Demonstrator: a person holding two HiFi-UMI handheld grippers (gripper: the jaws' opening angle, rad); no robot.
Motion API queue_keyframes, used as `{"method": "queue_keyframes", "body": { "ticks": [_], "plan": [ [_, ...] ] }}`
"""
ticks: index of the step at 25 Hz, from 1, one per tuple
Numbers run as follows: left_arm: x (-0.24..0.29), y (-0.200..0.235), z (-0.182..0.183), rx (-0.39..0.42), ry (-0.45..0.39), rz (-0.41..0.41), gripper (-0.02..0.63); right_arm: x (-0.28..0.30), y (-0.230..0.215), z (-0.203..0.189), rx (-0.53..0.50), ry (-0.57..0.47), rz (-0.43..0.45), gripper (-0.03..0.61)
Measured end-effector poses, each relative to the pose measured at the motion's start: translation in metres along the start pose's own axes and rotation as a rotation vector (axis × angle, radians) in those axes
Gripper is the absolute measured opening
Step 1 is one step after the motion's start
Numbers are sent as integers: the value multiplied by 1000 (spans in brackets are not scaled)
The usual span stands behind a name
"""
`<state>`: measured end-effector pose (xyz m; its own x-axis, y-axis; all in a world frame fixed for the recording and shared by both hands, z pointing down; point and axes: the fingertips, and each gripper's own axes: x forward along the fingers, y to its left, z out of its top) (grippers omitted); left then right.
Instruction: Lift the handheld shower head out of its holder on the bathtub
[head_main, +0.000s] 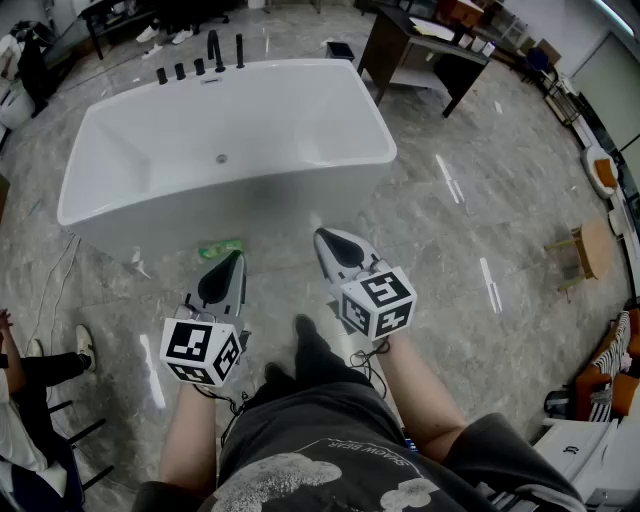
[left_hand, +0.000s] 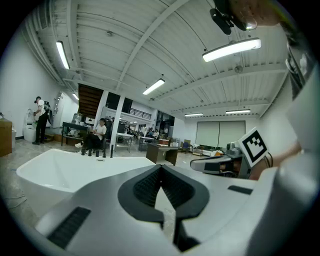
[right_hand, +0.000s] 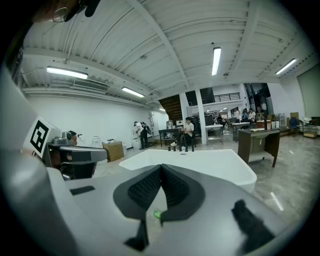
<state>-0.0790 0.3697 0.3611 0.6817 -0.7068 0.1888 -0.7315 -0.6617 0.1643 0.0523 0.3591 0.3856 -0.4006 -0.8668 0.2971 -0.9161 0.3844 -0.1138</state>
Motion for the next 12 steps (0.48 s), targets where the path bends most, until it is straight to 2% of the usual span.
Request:
{"method": "queue_keyframes", "body": {
  "ticks": [6, 12],
  "plan": [
    [-10, 2, -4, 9, 18, -9, 14, -1, 12, -5, 2, 10, 7, 25],
    [-12, 18, -5, -24, 13, 17, 14, 5, 16, -3, -1, 16, 6, 25]
  ]
}}
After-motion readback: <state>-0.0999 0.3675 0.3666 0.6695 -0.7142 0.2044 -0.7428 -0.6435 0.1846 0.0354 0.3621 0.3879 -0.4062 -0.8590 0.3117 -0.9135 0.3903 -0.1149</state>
